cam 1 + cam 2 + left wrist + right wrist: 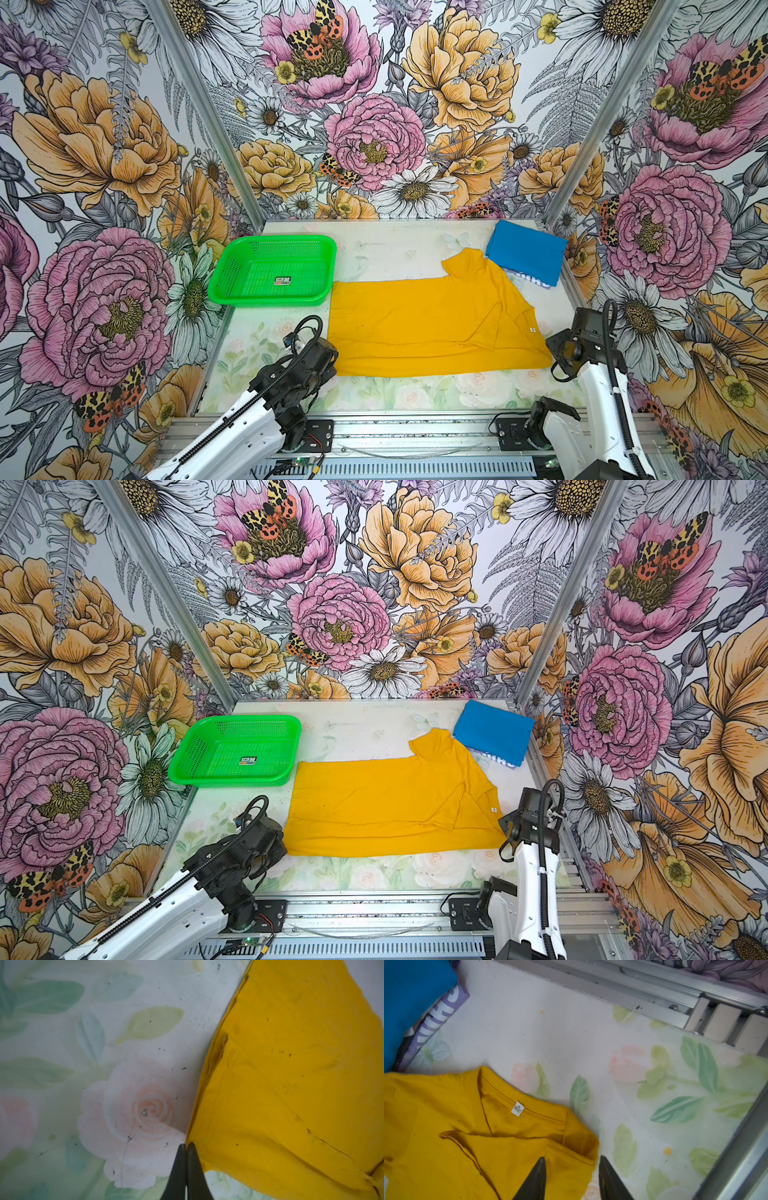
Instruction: Fold and stack the t-shirts
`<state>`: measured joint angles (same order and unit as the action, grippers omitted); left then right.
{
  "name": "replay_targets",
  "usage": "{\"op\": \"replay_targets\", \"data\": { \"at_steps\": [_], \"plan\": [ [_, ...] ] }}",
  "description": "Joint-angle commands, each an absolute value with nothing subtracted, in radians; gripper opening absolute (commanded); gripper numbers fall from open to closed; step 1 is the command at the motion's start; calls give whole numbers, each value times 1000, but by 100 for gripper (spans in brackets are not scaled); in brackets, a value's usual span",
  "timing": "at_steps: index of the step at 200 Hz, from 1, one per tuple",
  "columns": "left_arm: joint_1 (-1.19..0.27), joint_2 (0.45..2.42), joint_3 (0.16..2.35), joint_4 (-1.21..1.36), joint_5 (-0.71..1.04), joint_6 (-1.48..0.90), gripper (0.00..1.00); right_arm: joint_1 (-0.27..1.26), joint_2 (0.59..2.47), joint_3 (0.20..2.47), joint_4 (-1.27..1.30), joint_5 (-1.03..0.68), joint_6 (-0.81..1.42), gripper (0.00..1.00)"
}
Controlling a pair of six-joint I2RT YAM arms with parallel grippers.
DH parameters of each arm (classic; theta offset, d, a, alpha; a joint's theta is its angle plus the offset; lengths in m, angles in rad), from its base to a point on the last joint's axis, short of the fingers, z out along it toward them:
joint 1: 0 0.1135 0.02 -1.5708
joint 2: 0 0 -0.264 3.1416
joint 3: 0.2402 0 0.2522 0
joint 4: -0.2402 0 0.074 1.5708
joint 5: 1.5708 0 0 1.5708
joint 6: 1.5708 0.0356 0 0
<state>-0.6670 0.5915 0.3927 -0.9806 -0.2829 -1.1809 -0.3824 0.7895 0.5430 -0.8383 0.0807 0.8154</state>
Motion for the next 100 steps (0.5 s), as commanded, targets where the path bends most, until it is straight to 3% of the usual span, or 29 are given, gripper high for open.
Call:
{"op": "replay_targets", "data": {
  "at_steps": [1,10,27,42,52,100],
  "plan": [
    [-680,597,409,-1031,-355,-1222,0,-339,803,610,-845,120,776,70],
    [-681,601,411,-1029,-357,-1222,3,-320,836,640,-822,68,723,76],
    [-681,601,421,-1028,-365,-1212,41,-264,966,731,-826,-36,626,83],
    [-680,598,433,-1026,-367,-1204,82,-193,1078,789,-845,-125,580,84],
    [-680,595,452,-1024,-372,-1189,98,-149,1121,798,-842,-172,584,85],
    [-642,602,558,-940,-317,-1004,99,43,1161,770,-830,-189,668,88]
  ]
}}
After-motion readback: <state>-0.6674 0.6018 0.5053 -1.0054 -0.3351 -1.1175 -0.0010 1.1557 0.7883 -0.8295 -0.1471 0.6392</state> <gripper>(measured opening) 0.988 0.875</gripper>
